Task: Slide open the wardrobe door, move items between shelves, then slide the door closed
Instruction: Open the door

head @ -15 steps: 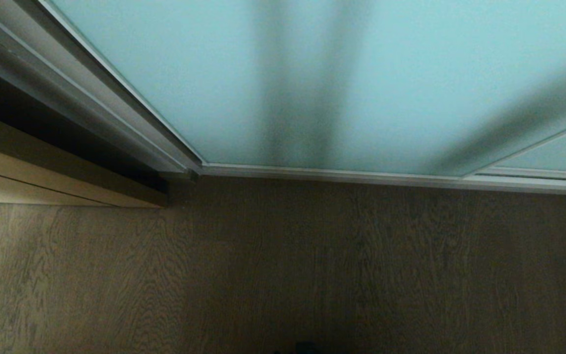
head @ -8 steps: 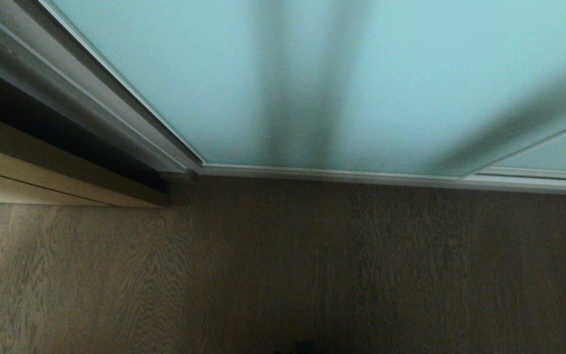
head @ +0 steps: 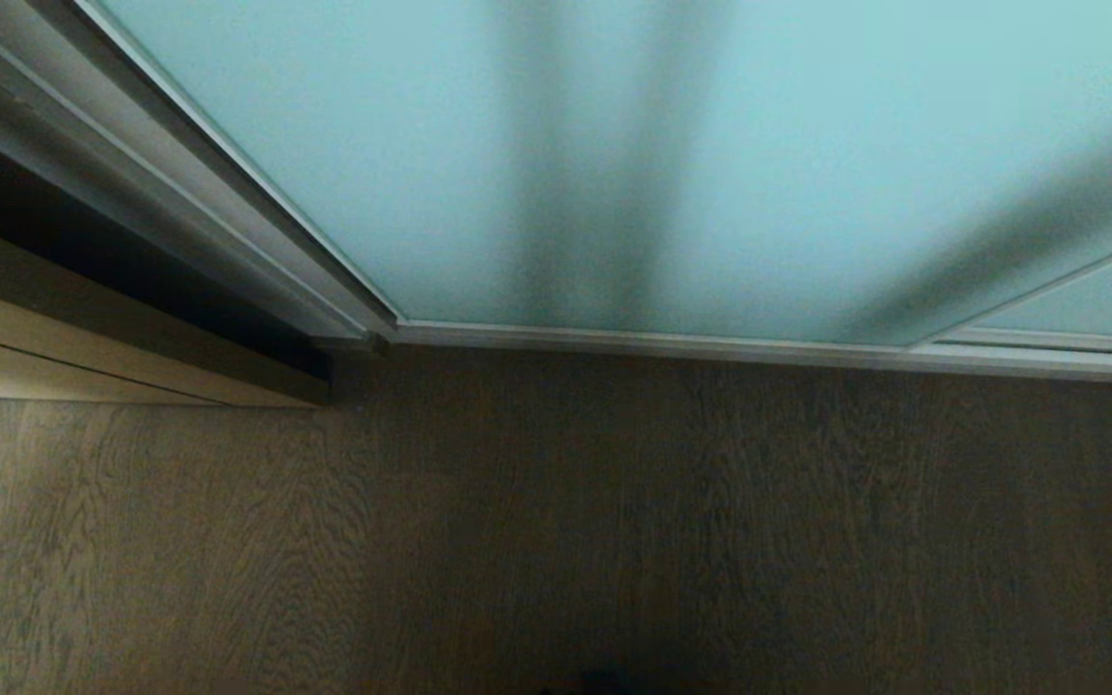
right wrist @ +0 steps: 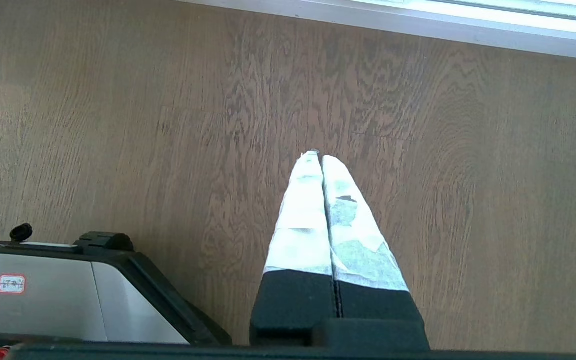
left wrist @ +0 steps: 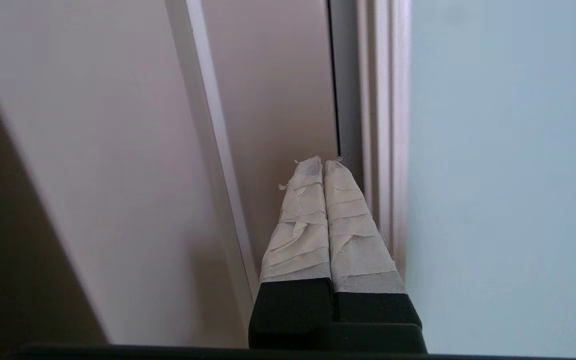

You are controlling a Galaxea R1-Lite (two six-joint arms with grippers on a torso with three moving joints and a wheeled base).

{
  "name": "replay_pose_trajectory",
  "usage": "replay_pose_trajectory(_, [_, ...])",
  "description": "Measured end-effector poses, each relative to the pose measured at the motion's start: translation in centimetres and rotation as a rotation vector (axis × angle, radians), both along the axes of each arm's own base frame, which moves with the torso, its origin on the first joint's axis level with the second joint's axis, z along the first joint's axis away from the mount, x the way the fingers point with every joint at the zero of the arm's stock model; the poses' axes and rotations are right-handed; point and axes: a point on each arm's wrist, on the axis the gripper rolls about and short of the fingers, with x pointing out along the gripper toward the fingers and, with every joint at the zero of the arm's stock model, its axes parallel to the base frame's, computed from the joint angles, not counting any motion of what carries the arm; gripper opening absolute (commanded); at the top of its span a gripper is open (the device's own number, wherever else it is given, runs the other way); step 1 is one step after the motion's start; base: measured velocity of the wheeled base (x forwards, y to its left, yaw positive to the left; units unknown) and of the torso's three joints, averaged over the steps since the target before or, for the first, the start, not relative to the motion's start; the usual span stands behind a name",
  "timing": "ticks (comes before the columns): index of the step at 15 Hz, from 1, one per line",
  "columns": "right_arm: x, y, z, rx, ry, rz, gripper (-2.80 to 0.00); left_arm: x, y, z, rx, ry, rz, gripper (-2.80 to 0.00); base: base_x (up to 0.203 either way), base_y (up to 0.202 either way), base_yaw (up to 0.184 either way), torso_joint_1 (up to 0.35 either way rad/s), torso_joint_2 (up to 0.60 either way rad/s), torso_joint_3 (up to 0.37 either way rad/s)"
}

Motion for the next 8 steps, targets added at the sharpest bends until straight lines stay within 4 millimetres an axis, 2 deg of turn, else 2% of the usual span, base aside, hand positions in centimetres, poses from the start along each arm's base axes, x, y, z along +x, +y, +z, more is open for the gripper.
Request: replay_pose_trajectory(8, [0.0,0.0,0.0,0.0,0.0,0.0,-2.8,2.7,-0.3,0.0,-0.012,0.028,-0.033,-2.8,0.0,0.0,0.0,0.0,0.0,0.0])
